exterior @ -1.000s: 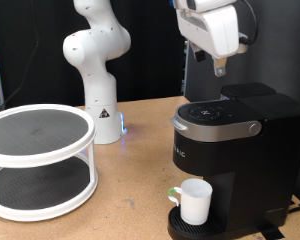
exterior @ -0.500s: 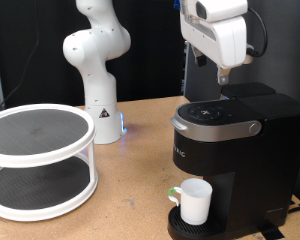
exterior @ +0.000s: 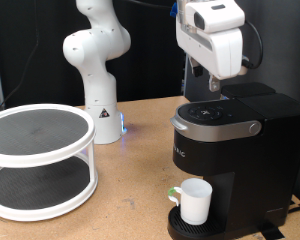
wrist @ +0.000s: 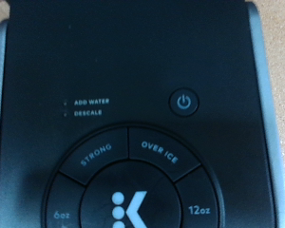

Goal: Make a cup of coffee with the keurig machine

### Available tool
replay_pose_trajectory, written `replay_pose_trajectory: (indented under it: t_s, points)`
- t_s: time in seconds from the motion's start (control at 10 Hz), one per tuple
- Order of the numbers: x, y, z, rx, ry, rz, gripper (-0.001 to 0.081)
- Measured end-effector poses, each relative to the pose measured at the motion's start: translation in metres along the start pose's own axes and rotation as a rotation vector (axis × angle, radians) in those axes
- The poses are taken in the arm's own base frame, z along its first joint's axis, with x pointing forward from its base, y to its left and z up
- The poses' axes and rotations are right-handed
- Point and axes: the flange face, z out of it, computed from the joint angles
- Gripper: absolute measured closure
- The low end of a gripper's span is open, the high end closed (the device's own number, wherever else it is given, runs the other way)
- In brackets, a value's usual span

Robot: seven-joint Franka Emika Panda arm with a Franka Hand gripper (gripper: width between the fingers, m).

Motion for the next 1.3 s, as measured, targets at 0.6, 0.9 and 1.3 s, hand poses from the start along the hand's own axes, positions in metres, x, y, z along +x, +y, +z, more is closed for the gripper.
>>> replay_pose_trajectory:
  t_s: [0.6, 0.9, 1.3]
  points:
    - [-0.002, 0.009, 0.031, -0.082, 0.114, 0.016, 0.0670]
    - [-0.006, 0.009, 0.041, -0.084, 0.112, 0.014, 0.0799]
    - [-0.009, 0.008, 0.055, -0.098, 0.125, 0.013, 0.0805]
